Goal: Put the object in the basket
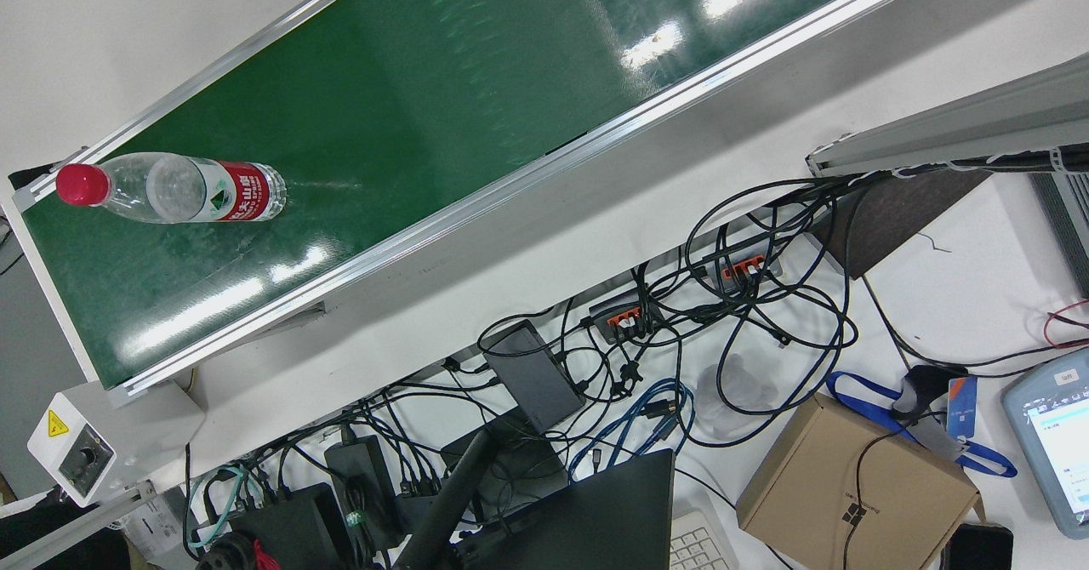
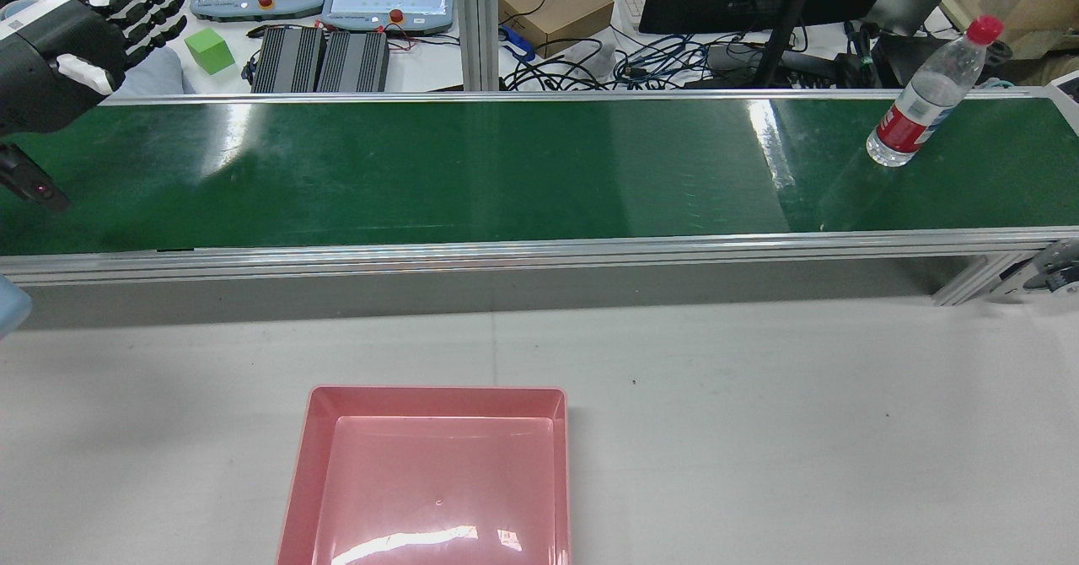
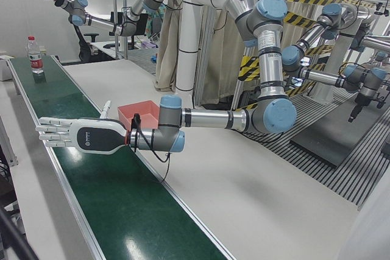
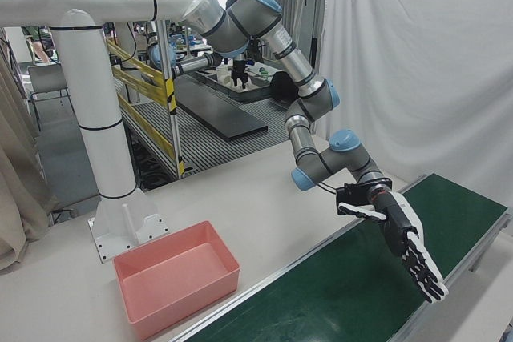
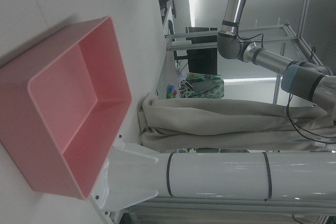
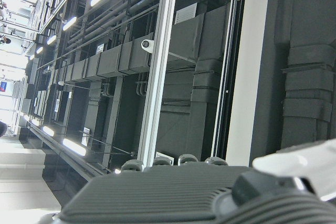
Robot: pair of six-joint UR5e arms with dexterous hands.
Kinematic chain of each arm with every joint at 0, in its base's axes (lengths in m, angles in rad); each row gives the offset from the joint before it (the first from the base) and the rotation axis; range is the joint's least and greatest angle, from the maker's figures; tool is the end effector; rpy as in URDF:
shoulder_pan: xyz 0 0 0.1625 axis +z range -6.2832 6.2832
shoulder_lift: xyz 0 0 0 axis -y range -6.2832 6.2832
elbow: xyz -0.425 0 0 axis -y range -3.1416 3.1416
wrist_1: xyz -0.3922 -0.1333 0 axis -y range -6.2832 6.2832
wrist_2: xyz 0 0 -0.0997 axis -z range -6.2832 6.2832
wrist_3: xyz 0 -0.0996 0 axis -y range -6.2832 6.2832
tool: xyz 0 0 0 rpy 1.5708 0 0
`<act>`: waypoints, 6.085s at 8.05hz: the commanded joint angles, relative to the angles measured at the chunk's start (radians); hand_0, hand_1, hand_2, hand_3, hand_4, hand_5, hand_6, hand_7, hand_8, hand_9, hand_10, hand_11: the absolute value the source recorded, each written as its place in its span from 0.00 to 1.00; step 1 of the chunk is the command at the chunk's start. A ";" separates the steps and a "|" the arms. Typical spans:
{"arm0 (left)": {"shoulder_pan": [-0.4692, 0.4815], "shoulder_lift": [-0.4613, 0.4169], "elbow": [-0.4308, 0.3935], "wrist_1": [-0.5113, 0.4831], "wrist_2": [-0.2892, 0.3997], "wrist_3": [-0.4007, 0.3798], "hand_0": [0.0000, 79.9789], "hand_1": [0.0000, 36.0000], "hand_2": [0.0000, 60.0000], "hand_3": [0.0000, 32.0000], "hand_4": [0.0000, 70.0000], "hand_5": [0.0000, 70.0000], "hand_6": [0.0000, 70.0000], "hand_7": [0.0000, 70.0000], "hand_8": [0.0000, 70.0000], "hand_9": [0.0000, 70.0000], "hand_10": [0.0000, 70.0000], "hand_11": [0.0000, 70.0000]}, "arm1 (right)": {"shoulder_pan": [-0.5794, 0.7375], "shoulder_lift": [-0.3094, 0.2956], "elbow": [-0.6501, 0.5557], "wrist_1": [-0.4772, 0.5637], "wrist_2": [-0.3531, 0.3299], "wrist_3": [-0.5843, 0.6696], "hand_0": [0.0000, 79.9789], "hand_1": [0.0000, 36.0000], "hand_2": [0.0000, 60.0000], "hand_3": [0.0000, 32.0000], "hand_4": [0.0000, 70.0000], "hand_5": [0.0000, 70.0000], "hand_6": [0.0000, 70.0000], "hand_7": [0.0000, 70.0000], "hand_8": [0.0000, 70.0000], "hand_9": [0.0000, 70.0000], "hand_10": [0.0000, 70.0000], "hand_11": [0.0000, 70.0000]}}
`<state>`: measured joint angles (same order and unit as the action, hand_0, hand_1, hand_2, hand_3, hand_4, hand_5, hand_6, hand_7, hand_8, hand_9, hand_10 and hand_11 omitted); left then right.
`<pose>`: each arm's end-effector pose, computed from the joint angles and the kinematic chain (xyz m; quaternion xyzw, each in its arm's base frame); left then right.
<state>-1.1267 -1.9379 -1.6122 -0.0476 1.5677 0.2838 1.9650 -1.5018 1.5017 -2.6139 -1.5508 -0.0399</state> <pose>0.1568 -0.6406 0.4490 -0.0671 0.8460 -0.4948 0.1871 0.3391 -0.4630 0.6225 -0.1916 0.8456 -0.4889 0.0963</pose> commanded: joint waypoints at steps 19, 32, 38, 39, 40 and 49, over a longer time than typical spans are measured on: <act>0.002 -0.001 0.000 0.000 0.000 0.000 0.61 0.00 0.00 0.04 0.00 0.09 0.00 0.00 0.00 0.00 0.00 0.01 | 0.000 0.000 0.002 0.000 0.000 0.000 0.00 0.00 0.00 0.00 0.00 0.00 0.00 0.00 0.00 0.00 0.00 0.00; 0.005 0.011 0.011 0.014 -0.005 0.003 0.62 0.02 0.00 0.07 0.00 0.07 0.00 0.00 0.00 0.00 0.02 0.04 | 0.000 0.000 0.002 0.000 0.000 0.000 0.00 0.00 0.00 0.00 0.00 0.00 0.00 0.00 0.00 0.00 0.00 0.00; 0.005 0.010 0.011 0.014 -0.005 0.002 0.61 0.02 0.00 0.07 0.00 0.07 0.00 0.00 0.00 0.00 0.00 0.01 | 0.000 0.000 0.000 0.000 0.000 0.000 0.00 0.00 0.00 0.00 0.00 0.00 0.00 0.00 0.00 0.00 0.00 0.00; 0.005 0.010 0.011 0.014 -0.005 0.002 0.61 0.02 0.00 0.06 0.00 0.07 0.00 0.00 0.00 0.00 0.00 0.01 | 0.000 0.000 0.002 0.000 0.001 0.000 0.00 0.00 0.00 0.00 0.00 0.00 0.00 0.00 0.00 0.00 0.00 0.00; 0.005 0.010 0.011 0.014 -0.005 0.002 0.61 0.02 0.00 0.07 0.00 0.07 0.00 0.00 0.00 0.00 0.00 0.01 | 0.000 0.000 0.002 0.000 0.002 0.000 0.00 0.00 0.00 0.00 0.00 0.00 0.00 0.00 0.00 0.00 0.00 0.00; 0.005 0.010 0.011 0.014 -0.005 0.000 0.62 0.01 0.00 0.03 0.01 0.08 0.00 0.00 0.01 0.00 0.01 0.03 | 0.000 0.000 0.000 0.000 0.000 0.000 0.00 0.00 0.00 0.00 0.00 0.00 0.00 0.00 0.00 0.00 0.00 0.00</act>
<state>-1.1213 -1.9282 -1.6015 -0.0338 1.5631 0.2848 1.9650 -1.5018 1.5033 -2.6139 -1.5505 -0.0399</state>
